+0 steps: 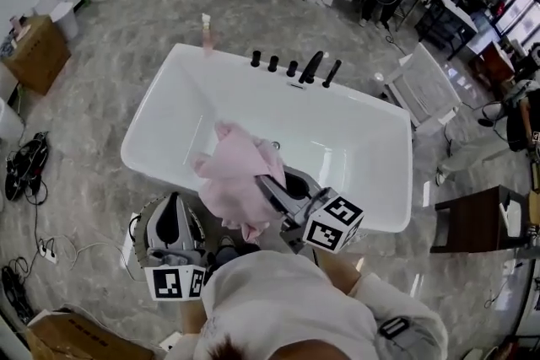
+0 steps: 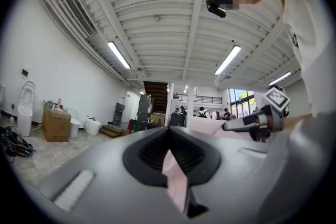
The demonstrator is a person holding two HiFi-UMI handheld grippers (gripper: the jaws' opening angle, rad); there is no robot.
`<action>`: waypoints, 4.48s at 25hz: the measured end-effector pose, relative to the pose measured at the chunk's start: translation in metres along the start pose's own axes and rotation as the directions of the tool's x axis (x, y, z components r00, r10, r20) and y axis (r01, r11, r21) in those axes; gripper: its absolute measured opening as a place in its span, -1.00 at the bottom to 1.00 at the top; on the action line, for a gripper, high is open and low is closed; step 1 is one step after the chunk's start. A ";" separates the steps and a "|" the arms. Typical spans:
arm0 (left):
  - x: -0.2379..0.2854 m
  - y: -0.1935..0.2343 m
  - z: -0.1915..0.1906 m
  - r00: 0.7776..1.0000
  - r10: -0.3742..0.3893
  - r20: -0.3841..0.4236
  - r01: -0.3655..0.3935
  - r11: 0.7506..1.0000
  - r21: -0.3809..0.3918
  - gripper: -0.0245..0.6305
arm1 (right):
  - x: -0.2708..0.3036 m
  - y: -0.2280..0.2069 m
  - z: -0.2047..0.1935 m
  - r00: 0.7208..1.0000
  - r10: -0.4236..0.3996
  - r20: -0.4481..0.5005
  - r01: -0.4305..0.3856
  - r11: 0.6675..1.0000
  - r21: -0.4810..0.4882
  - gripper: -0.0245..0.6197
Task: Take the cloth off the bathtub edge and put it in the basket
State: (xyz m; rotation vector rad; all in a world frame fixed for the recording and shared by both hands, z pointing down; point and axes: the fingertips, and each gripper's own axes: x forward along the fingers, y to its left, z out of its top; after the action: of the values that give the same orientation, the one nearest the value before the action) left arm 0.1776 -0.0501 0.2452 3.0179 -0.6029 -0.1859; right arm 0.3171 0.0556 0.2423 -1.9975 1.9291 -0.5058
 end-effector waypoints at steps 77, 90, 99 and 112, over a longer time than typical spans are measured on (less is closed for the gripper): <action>-0.336 0.153 0.036 0.709 0.704 0.046 -0.705 0.709 0.023 -0.88 | 0.161 0.317 -0.137 0.726 0.613 -0.313 -0.616 0.781 0.103 -0.69; -0.372 0.158 0.044 0.622 0.780 0.072 -0.783 0.622 0.026 -0.88 | 0.171 0.369 -0.154 0.627 0.710 -0.320 -0.698 0.695 0.172 -0.69; -0.373 0.162 0.046 0.615 0.785 0.074 -0.788 0.615 0.025 -0.88 | 0.174 0.369 -0.158 0.621 0.708 -0.336 -0.698 0.694 0.173 -0.69; -0.365 0.175 0.042 0.636 0.769 0.060 -0.771 0.636 0.024 -0.89 | 0.183 0.352 -0.178 0.637 0.670 -0.381 -0.664 0.728 0.170 -0.69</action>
State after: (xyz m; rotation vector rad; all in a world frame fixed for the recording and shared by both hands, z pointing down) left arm -0.2281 -0.0718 0.2567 2.4771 -1.8417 -0.1825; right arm -0.0728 -0.1378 0.2440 -1.0361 2.7110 -0.7685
